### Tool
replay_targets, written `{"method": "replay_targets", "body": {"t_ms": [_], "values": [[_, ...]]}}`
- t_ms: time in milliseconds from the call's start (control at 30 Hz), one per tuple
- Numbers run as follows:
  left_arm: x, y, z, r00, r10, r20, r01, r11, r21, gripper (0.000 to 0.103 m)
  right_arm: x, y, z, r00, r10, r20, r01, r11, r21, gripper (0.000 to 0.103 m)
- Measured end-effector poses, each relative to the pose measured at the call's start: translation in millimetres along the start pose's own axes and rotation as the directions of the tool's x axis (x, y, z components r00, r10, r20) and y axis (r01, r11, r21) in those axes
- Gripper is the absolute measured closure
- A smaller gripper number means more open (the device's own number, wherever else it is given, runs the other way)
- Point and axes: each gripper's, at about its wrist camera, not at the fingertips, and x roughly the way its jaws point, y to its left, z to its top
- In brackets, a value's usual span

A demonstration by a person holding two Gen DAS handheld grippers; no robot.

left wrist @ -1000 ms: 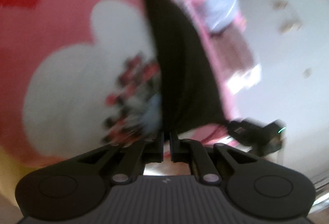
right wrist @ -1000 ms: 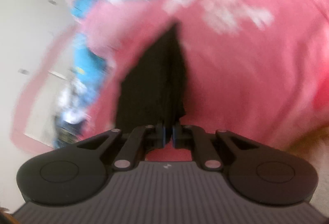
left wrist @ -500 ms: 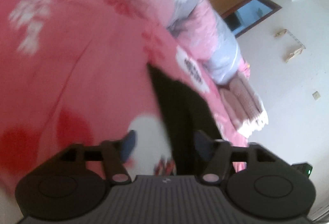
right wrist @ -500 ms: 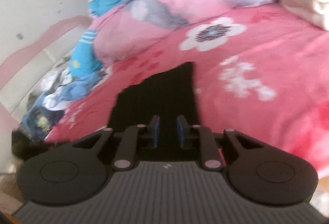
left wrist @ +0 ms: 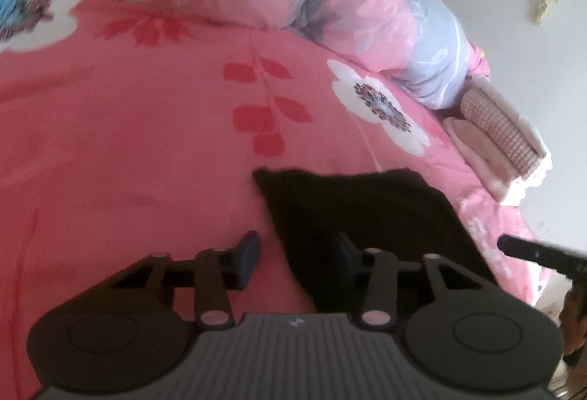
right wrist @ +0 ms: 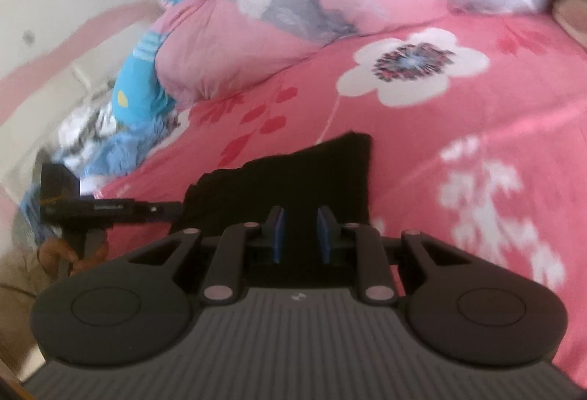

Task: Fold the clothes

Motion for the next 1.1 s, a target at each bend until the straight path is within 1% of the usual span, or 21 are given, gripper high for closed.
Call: {"method": "replay_targets", "body": {"t_ms": [67, 167, 233, 267, 300, 333, 400, 433, 467, 567, 633, 667, 767, 800, 867, 900, 933, 1000, 1033, 1100], "values": [[5, 5, 4, 1.0, -0.003, 0.016, 0.003, 1.0, 0.002, 0.068, 16, 2, 13, 1.0, -0.004, -0.016, 0.003, 0.999, -0.05, 0.086], [10, 11, 2, 0.999, -0.016, 0.04, 0.015, 1.0, 0.018, 0.069, 56, 6, 28, 0.997, -0.019, -0.072, 0.011, 0.994, -0.11, 0.087], [11, 14, 1, 0.998, -0.032, 0.058, 0.03, 0.999, 0.035, 0.069, 89, -5, 38, 0.993, -0.046, -0.111, 0.034, 0.994, -0.103, 0.088], [11, 15, 0, 0.997, -0.04, 0.067, 0.038, 0.998, 0.04, 0.069, 104, -11, 44, 0.99, -0.058, -0.126, 0.046, 0.994, -0.096, 0.092], [11, 18, 0, 0.996, -0.051, 0.074, 0.048, 0.998, 0.036, 0.07, 116, -19, 49, 0.99, -0.066, -0.124, 0.057, 0.995, -0.076, 0.099], [11, 20, -1, 0.995, -0.061, 0.081, 0.059, 0.998, 0.03, 0.071, 126, -27, 55, 0.99, -0.075, -0.119, 0.069, 0.996, -0.052, 0.101], [11, 26, -1, 0.993, -0.079, 0.088, 0.078, 0.997, 0.009, 0.072, 131, -41, 69, 0.991, -0.109, -0.083, 0.111, 0.994, 0.019, 0.101], [11, 27, -1, 0.992, -0.087, 0.088, 0.087, 0.996, 0.005, 0.072, 129, -45, 75, 0.988, -0.137, -0.066, 0.14, 0.989, 0.046, 0.098], [11, 28, -1, 0.991, -0.095, 0.089, 0.095, 0.995, 0.001, 0.072, 121, -42, 78, 0.983, -0.174, -0.051, 0.177, 0.983, 0.048, 0.095], [13, 31, 0, 0.99, -0.108, 0.089, 0.11, 0.994, -0.013, 0.072, 88, -16, 75, 0.996, -0.076, -0.036, 0.076, 0.997, -0.005, 0.095], [15, 32, 2, 0.99, -0.112, 0.086, 0.114, 0.993, -0.027, 0.072, 75, 15, 63, 0.996, 0.015, -0.085, -0.021, 0.997, -0.081, 0.095], [15, 33, 3, 0.99, -0.114, 0.084, 0.117, 0.993, -0.033, 0.072, 74, 33, 55, 0.992, 0.041, -0.118, -0.055, 0.991, -0.123, 0.095], [16, 35, 3, 0.989, -0.119, 0.085, 0.123, 0.992, -0.039, 0.072, 91, 74, 34, 0.977, 0.09, -0.192, -0.124, 0.978, -0.17, 0.095], [16, 35, 2, 0.989, -0.117, 0.086, 0.121, 0.992, -0.036, 0.072, 98, 82, 28, 0.974, 0.091, -0.205, -0.129, 0.975, -0.179, 0.095], [16, 34, 2, 0.99, -0.113, 0.086, 0.116, 0.993, -0.028, 0.072, 112, 91, 12, 0.973, 0.062, -0.224, -0.105, 0.978, -0.182, 0.095], [16, 33, 2, 0.99, -0.111, 0.086, 0.114, 0.993, -0.025, 0.072, 111, 92, 2, 0.975, 0.041, -0.219, -0.083, 0.979, -0.187, 0.096], [16, 32, 2, 0.99, -0.109, 0.087, 0.111, 0.994, -0.021, 0.072, 103, 91, -7, 0.981, 0.027, -0.194, -0.067, 0.977, -0.204, 0.096], [16, 32, 2, 0.991, -0.107, 0.085, 0.109, 0.994, -0.021, 0.072, 70, 85, -28, 0.991, 0.003, -0.133, -0.036, 0.97, -0.24, 0.095], [16, 32, 2, 0.991, -0.106, 0.084, 0.109, 0.994, -0.023, 0.072, 50, 80, -40, 0.993, -0.024, -0.119, -0.006, 0.97, -0.245, 0.095], [15, 32, 2, 0.991, -0.105, 0.084, 0.107, 0.994, -0.026, 0.07, 14, 64, -58, 0.99, -0.081, -0.118, 0.054, 0.975, -0.215, 0.094]]}}
